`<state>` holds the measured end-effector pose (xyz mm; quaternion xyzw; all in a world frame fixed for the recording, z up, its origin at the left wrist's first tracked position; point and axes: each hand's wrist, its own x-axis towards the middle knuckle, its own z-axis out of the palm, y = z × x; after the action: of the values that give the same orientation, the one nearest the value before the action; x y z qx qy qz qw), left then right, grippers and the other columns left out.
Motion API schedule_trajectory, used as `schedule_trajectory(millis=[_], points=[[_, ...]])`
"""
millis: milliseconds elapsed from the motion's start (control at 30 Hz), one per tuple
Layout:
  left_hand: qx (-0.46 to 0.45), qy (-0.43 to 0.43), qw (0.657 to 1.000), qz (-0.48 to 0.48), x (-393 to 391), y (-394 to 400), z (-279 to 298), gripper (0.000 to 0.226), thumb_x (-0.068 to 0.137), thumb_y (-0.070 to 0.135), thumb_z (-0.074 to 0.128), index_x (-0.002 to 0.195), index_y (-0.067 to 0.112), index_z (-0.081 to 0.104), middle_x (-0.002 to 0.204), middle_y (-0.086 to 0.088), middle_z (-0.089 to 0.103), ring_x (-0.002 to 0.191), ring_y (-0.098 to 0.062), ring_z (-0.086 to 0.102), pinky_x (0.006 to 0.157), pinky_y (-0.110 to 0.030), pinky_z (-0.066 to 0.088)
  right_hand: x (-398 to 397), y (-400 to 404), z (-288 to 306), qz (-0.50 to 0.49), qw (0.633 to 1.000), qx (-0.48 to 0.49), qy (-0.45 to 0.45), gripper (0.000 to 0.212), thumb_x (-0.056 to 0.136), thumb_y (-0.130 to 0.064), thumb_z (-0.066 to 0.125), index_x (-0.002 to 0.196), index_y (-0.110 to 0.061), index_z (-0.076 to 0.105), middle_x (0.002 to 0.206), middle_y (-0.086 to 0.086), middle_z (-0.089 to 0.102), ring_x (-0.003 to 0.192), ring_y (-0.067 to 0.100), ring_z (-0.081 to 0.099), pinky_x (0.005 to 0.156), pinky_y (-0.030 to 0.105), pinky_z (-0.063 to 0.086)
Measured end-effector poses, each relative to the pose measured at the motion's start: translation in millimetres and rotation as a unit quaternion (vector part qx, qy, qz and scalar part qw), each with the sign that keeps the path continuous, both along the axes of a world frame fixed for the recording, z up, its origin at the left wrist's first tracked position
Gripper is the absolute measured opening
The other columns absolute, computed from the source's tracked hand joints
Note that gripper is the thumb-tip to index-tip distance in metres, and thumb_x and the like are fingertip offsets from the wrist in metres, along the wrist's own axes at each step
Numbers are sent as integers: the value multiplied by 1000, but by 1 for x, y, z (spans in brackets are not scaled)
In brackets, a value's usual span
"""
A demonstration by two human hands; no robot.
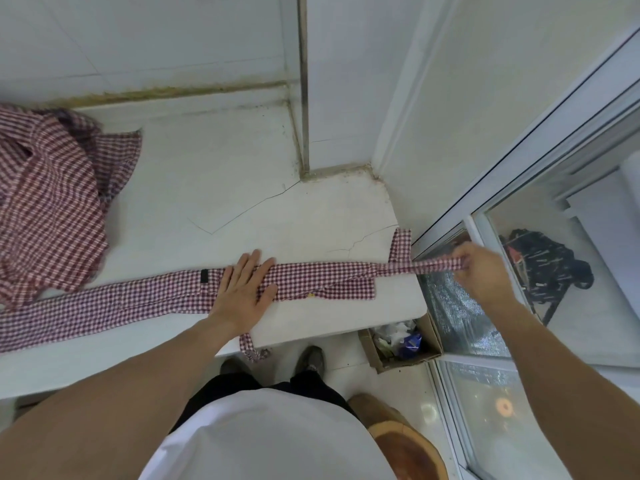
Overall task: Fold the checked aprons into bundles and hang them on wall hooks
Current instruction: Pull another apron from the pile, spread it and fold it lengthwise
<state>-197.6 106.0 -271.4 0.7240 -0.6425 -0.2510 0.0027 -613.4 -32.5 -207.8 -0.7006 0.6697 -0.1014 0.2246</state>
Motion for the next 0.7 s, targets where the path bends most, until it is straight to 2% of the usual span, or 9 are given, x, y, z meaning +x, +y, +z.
schedule_trajectory(millis=[100,167,233,333,400,467,533,600,700], points=[[3,0,1000,-4,0,-1,-1,76,85,71,-1,156,42,-1,163,10,-16,146,-5,-23,116,-30,-21,0,19,-25,-72,991,107,-23,26,87,3,68,88,-18,52,79,8,66,59,18,64,60,42,60],[1,-2,1000,-3,0,-1,0,75,86,70,-1,156,42,-1,164,10,-17,147,-6,-23,116,-30,-21,13,24,-30,-163,969,112,-150,26,89,5,64,106,-8,50,88,10,66,57,20,63,51,37,57],[0,-5,1000,-3,1,0,0,75,86,70,-1,156,41,-1,164,10,-16,148,-7,-22,117,-31,-20,25,30,-32,-210,937,99,-261,33,92,7,59,118,-8,46,88,7,64,57,24,62,51,40,54],[-3,-8,1000,0,0,1,-1,75,87,70,0,156,41,1,164,10,-15,148,-6,-22,117,-30,-21,17,35,-32,-96,983,-5,-158,22,89,4,61,107,-8,57,83,5,64,69,27,64,61,42,55],[-1,-6,1000,-1,-1,0,-1,76,86,71,0,156,41,1,163,10,-16,147,-6,-22,116,-28,-23,6,32,-32,-119,982,-58,-138,19,89,2,62,104,-10,61,84,0,63,72,19,62,63,33,52],[6,-4,1000,-1,-2,0,0,78,85,72,0,156,40,-1,162,10,-19,147,-7,-23,114,-27,-24,4,28,-34,-194,968,-26,-155,18,92,1,59,108,-6,61,80,1,63,63,13,59,55,27,49],[12,-5,1000,-4,-3,-1,0,78,85,72,-1,156,41,-3,163,9,-20,147,-7,-24,114,-27,-24,7,25,-37,-214,954,75,-196,22,96,3,52,114,-4,62,70,7,65,50,16,57,46,26,47],[11,-9,1000,-6,-3,-1,1,77,85,72,-1,156,41,-4,163,9,-20,147,-7,-25,114,-27,-24,3,20,-34,-230,904,191,-306,29,98,5,45,114,-9,65,63,8,64,43,13,51,38,23,41],[10,-11,1000,-5,-2,0,1,76,85,71,0,155,42,-6,162,10,-21,146,-6,-25,114,-27,-24,-14,18,-17,-263,745,358,-497,30,99,2,42,114,-11,64,70,7,66,44,4,52,37,14,42]])
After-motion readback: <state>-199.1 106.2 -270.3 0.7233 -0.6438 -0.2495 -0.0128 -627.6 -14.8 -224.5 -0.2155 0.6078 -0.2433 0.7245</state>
